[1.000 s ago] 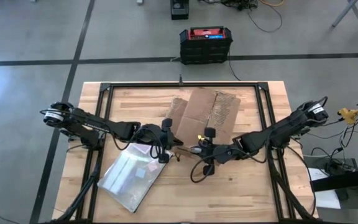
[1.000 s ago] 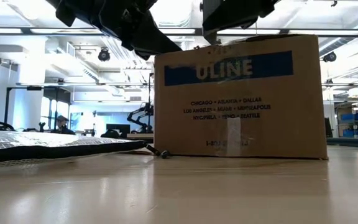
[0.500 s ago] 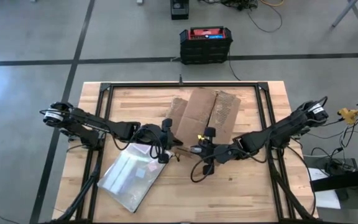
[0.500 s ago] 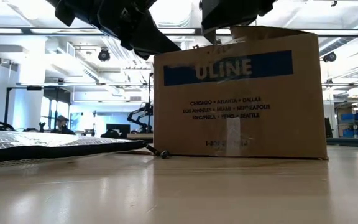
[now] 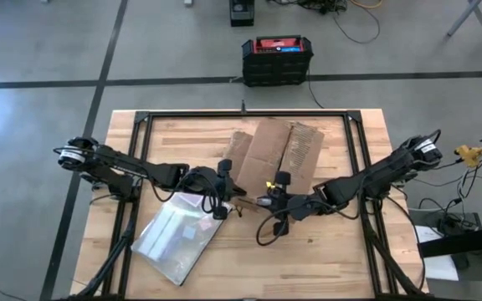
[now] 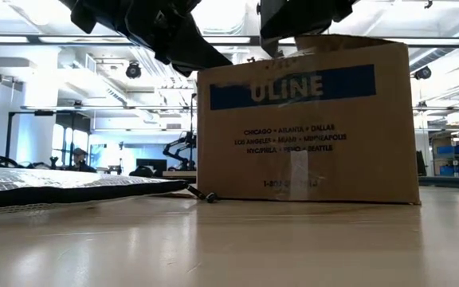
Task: Unpack boxes
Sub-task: Break down cardboard box until it is fully flat
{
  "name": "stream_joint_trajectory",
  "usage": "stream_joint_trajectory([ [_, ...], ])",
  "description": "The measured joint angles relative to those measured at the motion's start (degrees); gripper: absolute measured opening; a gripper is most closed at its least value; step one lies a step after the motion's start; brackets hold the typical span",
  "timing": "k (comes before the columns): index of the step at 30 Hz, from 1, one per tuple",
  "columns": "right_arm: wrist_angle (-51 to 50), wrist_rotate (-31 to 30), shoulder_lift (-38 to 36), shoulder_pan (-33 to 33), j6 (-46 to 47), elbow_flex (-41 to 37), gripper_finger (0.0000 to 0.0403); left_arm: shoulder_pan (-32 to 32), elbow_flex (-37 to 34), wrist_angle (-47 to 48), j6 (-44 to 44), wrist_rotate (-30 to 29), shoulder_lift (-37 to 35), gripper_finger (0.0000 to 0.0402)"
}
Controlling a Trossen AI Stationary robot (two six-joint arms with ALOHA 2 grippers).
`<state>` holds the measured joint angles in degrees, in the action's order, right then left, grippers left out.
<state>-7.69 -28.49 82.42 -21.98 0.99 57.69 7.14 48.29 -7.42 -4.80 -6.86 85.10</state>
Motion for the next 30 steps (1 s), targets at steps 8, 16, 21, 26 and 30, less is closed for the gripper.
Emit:
stream_joint_trajectory([
  [8, -3.12, -0.07, -1.4, -1.22, 1.92, -0.08, 0.0038, 0.02, 0.04, 0.6, 0.0, 0.04, -0.04, 0.0],
  [16, -8.48, -2.22, -4.31, -3.57, 5.75, -0.09, 0.0038, 0.0, 0.04, 1.0, 0.25, 0.24, -0.07, 0.0],
  [21, -9.04, -2.82, -7.58, -6.45, 8.73, 1.72, 0.0038, -0.02, 0.48, 1.7, 0.59, 2.59, -1.28, 0.0],
  [26, -16.47, -0.61, -10.73, -8.59, 20.11, 6.23, 0.0038, 0.57, 3.35, 4.27, -0.94, 4.59, -4.87, 0.0],
  [30, -28.15, 0.06, -11.33, -10.55, 32.86, 9.13, 0.0038, 1.37, 5.23, 2.87, -2.05, 4.66, -7.21, 0.0],
])
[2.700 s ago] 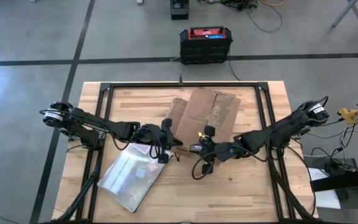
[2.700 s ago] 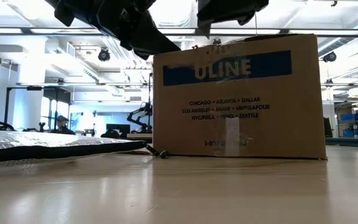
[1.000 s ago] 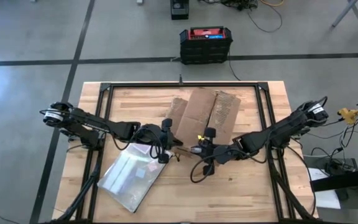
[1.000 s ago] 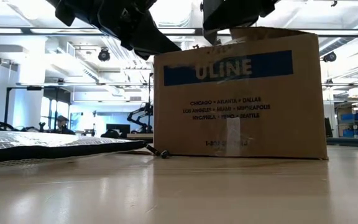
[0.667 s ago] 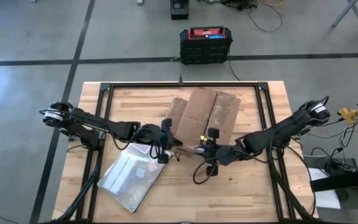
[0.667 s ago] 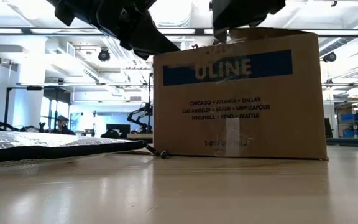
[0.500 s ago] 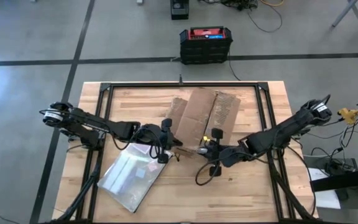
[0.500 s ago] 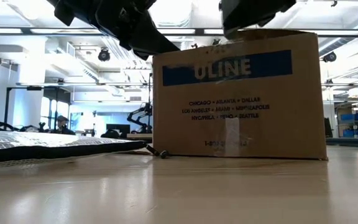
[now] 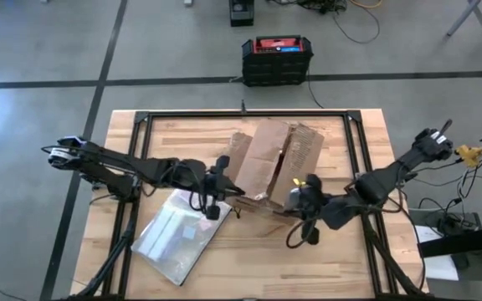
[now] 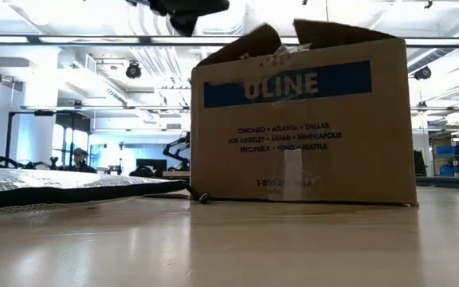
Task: Unpack boxes
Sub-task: Break down cardboard box until it is fully flat
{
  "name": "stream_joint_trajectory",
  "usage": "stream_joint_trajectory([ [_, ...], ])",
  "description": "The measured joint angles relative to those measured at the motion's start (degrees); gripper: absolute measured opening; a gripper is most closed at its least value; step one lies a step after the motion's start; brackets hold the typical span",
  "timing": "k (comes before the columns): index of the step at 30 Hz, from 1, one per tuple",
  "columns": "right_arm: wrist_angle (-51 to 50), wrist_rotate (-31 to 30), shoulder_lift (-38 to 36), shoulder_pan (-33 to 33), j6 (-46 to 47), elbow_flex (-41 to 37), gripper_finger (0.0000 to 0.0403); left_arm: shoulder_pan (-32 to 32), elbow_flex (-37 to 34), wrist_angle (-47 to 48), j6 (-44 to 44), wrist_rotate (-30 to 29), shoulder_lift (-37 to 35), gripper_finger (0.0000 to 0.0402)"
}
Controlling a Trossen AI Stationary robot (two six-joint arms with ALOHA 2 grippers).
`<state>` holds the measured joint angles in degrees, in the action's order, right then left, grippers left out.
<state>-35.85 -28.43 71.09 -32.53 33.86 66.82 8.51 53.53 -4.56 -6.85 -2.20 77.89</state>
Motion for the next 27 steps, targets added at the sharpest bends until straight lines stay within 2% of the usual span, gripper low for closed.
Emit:
stream_joint_trajectory([
  [3, -10.34, 1.45, -0.46, -1.65, 12.93, 1.0, 0.0038, 1.47, -0.15, 0.58, -0.05, -0.1, 0.53, 0.0],
  [6, -23.03, 6.62, -0.87, -3.36, 25.18, 0.8, 0.0038, 3.35, -0.21, -0.07, 0.11, -2.52, 1.51, 0.0],
  [9, -35.0, 14.67, -1.03, -5.45, 36.45, -0.99, 0.0038, 6.07, -0.19, 0.26, 1.31, -14.07, 2.76, 0.0],
  [11, -39.25, 19.85, -1.03, -7.03, 42.6, -3.32, 0.0038, 8.42, -0.21, 0.49, 0.3, -22.23, 3.28, 0.0],
  [16, -33.73, 29.48, -1.21, -8.86, 54.04, -11.44, 0.0038, 14.78, -0.19, 0.02, 0.05, -32.96, 3.99, 0.0],
  [19, -27.11, 35.36, -1.61, -8.83, 58.85, -16.87, 0.0038, 17.53, -0.19, 0.02, 0.15, -38.22, 4.31, 0.0],
  [23, -13.96, 43.37, -2.35, -8.86, 62.77, -24.51, 0.0038, 18.73, -0.16, 0.53, 0.48, -41.05, 4.31, 0.0001],
  [27, 0.68, 47.31, -2.42, -8.86, 67.08, -31.4, 0.0038, 18.32, -0.17, 1.03, -0.18, -43.29, 4.31, 0.0017],
])
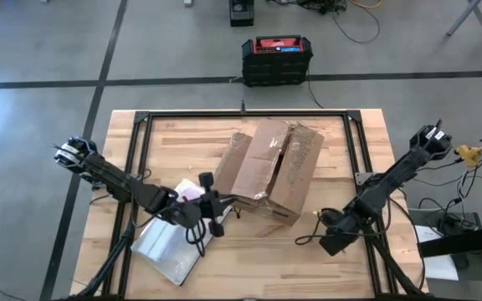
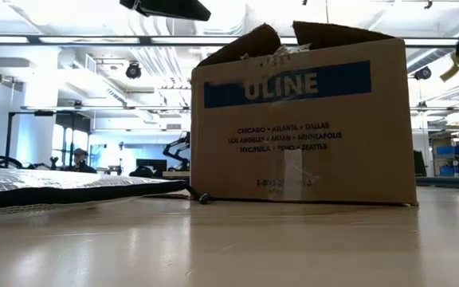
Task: Unpack boxes
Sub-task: Break down cardboard box until it is fully flat
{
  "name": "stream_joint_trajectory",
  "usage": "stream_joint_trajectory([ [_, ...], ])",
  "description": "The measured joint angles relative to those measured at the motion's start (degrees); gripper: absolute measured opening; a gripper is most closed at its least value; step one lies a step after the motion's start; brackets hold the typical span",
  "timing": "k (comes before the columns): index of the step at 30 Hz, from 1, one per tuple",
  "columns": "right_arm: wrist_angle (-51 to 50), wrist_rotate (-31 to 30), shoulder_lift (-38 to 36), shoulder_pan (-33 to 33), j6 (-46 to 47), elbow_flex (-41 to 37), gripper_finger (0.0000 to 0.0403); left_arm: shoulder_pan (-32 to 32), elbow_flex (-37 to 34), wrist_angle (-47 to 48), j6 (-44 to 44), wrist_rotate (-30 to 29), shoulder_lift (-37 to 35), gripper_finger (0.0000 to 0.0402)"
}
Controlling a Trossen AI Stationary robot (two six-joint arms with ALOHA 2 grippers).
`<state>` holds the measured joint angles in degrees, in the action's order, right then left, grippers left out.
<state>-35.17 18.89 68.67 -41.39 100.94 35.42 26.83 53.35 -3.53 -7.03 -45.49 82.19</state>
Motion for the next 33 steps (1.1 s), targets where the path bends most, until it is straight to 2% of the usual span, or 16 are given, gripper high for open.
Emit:
stream_joint_trajectory([
  [3, 6.11, 1.54, 0.06, 0.0, 3.43, -4.17, 0.0038, -0.54, -0.19, 0.47, -0.2, -1.03, 0.0, 0.0041],
  [8, 6.23, 6.3, 0.06, -0.7, 10.1, -9.23, 0.0038, -1.29, -0.19, 1.02, 0.44, -1.1, 0.74, 0.0089],
  [15, 6.83, 8.69, 0.06, -0.98, 11.48, -11.37, 0.0119, -1.7, -0.23, -0.75, -0.07, -1.95, 5.05, 0.0133],
  [25, 6.72, 8.73, 0.06, -0.99, 12.41, -10.91, 0.0176, -2.82, -0.14, -12.31, -4.12, -7.84, 11.46, 0.0151],
  [29, 6.45, 8.72, 0.06, -0.98, 11.16, -9.14, 0.0189, -4.41, -0.12, -13.84, -4.26, -12.59, 13.31, 0.0147],
  [33, 1.06, 8.12, 0.09, -0.98, 8.89, -4.92, 0.0191, -6.56, -0.06, -14.06, -0.98, -13.47, 14.05, 0.0133],
])
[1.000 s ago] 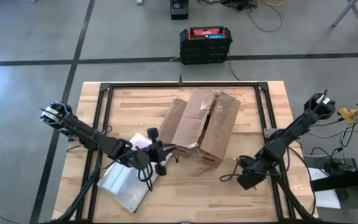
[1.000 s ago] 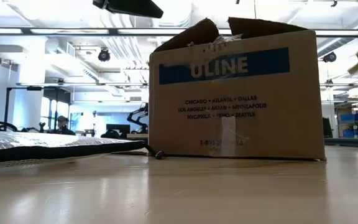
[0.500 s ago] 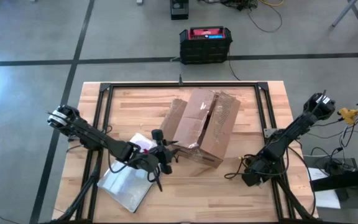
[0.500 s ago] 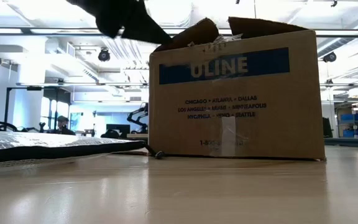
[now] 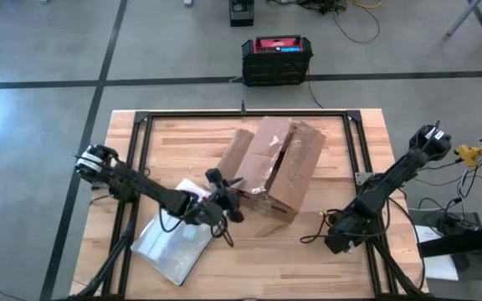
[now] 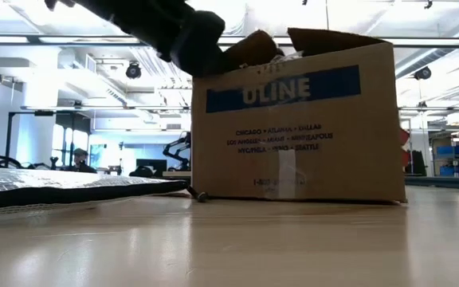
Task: Unpack boxes
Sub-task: Break down cardboard box until it is fully flat
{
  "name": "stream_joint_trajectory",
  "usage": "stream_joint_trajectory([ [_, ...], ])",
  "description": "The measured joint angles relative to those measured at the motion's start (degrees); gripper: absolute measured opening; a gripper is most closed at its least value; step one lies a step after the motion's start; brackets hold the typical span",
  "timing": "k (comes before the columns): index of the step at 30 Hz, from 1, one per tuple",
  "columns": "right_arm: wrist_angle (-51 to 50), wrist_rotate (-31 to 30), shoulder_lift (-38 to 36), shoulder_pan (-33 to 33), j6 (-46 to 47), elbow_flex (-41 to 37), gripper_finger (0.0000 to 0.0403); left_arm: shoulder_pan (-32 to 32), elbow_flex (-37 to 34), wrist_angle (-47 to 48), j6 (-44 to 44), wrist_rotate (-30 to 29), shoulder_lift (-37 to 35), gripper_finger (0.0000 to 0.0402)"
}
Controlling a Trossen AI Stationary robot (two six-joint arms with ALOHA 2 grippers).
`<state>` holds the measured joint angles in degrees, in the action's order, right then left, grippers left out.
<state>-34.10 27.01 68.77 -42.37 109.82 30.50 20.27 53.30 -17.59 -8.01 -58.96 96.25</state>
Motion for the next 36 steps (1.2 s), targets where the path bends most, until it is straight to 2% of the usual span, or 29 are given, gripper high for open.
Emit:
stream_joint_trajectory([
  [3, -10.54, -2.19, 0.01, -0.01, -3.14, 5.41, 0.0186, -1.19, 0.0, 0.17, 1.59, -0.17, -0.19, 0.0101],
  [7, -26.26, -12.22, 0.0, 0.0, -7.02, 14.41, 0.0176, -2.06, -0.07, 0.1, 0.99, -1.31, -1.22, 0.0019],
  [12, -37.24, -25.72, 0.01, 0.0, -15.13, 24.86, 0.0162, -4.75, -0.09, -1.0, 0.9, -0.6, -2.59, 0.0002],
  [15, -41.22, -33.21, 0.01, 0.0, -20.36, 30.36, 0.0151, -7.25, -0.04, -6.18, -3.36, 1.03, -4.25, 0.0001],
  [17, -43.22, -39.14, 0.01, 0.0, -24.32, 34.08, 0.0144, -9.16, 0.64, -11.1, -7.92, 4.59, -5.41, 0.0001],
  [21, -45.9, -52.94, -0.02, 0.0, -33.96, 40.62, 0.0126, -12.76, 4.26, -16.94, -15.32, 16.03, -8.4, 0.0001],
  [26, -45.16, -72.57, -0.02, -0.02, -49.67, 45.49, 0.0103, -15.49, 10.49, -14.28, -19.81, 34.37, -10.29, 0.0],
  [29, -42.44, -82.65, 0.03, -0.25, -58.6, 45.6, 0.0089, -15.4, 13.76, -8.72, -19.11, 41.3, -9.98, 0.0],
  [32, -39.35, -87.37, 0.1, -0.37, -64.5, 43.91, 0.0074, -14.67, 15.06, -4.54, -17.58, 44.49, -9.24, 0.0],
  [36, -37.4, -90.09, 1.61, -0.37, -64.42, 39.28, 0.0052, -13.99, 13.87, -5.21, -14.99, 45.5, -7.22, 0.0],
])
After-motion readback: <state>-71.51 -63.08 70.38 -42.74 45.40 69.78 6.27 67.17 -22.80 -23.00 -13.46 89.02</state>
